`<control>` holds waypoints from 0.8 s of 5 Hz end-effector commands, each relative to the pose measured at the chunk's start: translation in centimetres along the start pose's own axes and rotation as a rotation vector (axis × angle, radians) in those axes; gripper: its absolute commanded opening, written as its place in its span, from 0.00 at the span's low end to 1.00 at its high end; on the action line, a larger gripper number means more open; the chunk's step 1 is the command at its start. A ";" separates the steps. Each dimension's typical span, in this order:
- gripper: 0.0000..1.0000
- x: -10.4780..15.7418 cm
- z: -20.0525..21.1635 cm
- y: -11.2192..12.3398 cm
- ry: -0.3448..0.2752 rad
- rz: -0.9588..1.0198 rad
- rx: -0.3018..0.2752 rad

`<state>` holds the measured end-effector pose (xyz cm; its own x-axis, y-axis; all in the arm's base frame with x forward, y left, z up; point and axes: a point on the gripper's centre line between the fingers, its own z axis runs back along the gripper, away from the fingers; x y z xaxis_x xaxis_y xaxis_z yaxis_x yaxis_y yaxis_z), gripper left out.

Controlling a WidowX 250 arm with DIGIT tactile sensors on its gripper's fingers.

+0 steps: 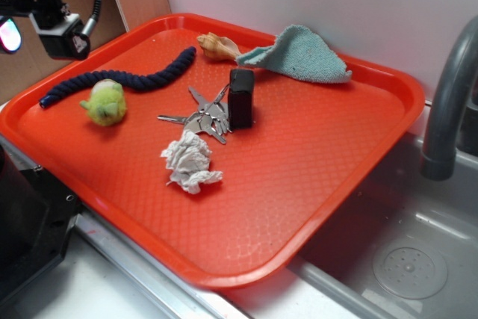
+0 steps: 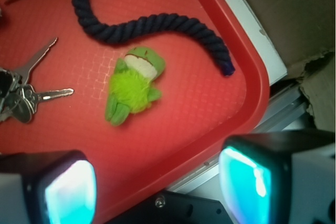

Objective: Grab the green animal.

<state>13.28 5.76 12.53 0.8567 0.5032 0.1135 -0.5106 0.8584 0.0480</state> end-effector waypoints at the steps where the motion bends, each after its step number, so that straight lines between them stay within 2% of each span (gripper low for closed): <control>1: 1.00 3.7 -5.1 -0.1 -0.097 0.185 -0.095; 2: 1.00 4.9 -7.7 0.2 -0.058 0.235 -0.083; 3: 1.00 5.8 -10.7 -0.7 0.013 0.270 -0.052; 4: 0.00 5.1 -11.3 -1.1 0.049 0.331 -0.029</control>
<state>19.30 8.37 1.65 0.6446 0.7623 0.0579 -0.7634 0.6459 -0.0054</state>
